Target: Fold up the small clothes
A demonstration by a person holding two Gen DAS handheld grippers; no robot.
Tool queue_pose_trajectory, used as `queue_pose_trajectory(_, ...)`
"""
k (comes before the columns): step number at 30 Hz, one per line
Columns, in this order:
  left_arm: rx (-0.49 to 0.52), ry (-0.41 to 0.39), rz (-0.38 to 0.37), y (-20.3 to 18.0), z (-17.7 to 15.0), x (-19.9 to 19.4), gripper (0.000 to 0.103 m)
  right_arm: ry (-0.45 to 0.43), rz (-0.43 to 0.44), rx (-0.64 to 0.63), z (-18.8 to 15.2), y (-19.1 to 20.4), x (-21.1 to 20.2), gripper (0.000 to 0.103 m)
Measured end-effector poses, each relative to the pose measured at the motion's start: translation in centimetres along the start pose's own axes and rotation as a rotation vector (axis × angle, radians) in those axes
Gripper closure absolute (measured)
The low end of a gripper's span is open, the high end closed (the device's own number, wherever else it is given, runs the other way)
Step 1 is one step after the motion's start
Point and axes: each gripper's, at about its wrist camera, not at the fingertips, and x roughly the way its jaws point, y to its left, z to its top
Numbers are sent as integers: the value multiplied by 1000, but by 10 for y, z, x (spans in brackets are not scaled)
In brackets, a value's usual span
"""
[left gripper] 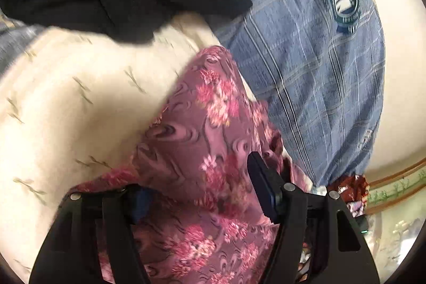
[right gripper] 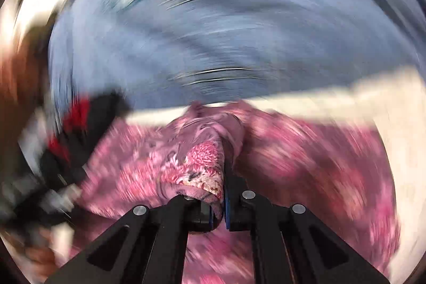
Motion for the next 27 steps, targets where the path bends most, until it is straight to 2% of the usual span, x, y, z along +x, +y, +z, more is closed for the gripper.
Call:
queue_pose_trajectory(2,37,-2,36,-7,-7,5,36,76,45,186,-10,-49,-3,78)
queue_pose_trajectory(3,75,-10,64,-13,-10,8,34,133,38,251,-19,-71,0,74)
queue_pose_trajectory(4,106,-19,86,-20,-13,10,32,148,48,269,-26,-79,-1,73)
queue_pose_trajectory(6,143,-37,117,-27,-18,11,30,123,53,254,-30,-81,-9,71)
queue_pose_trajectory(8,154,-47,132,-27,-19,13,30,108,-1,173,-29,-66,-12,62)
queue_pose_trajectory(10,145,-49,121,-24,-18,12,30,82,-62,96,-23,-53,-11,60)
queue_pose_trajectory(11,135,-46,110,-22,-16,11,30,63,-66,99,-18,-57,-12,61)
queue_pose_trajectory(12,128,-41,101,-21,-15,11,30,29,-45,145,-13,-66,-17,61)
queue_pose_trajectory(13,122,-34,90,-20,-14,12,30,-18,10,272,-12,-84,-26,59)
queue_pose_trajectory(15,120,-13,72,-21,-15,15,30,-57,102,543,-18,-123,-36,51)
queue_pose_trajectory(17,141,-19,97,-25,-17,15,30,-46,97,640,-26,-138,-41,51)
queue_pose_trajectory(19,152,-21,108,-26,-17,16,30,-46,50,653,-35,-146,-52,51)
queue_pose_trajectory(21,141,-23,101,-25,-16,15,30,-75,51,718,-44,-155,-61,52)
queue_pose_trajectory(22,124,0,110,-24,-16,16,30,-99,40,742,-47,-160,-67,52)
queue_pose_trajectory(27,123,-4,107,-24,-16,16,30,-59,29,592,-28,-151,-61,48)
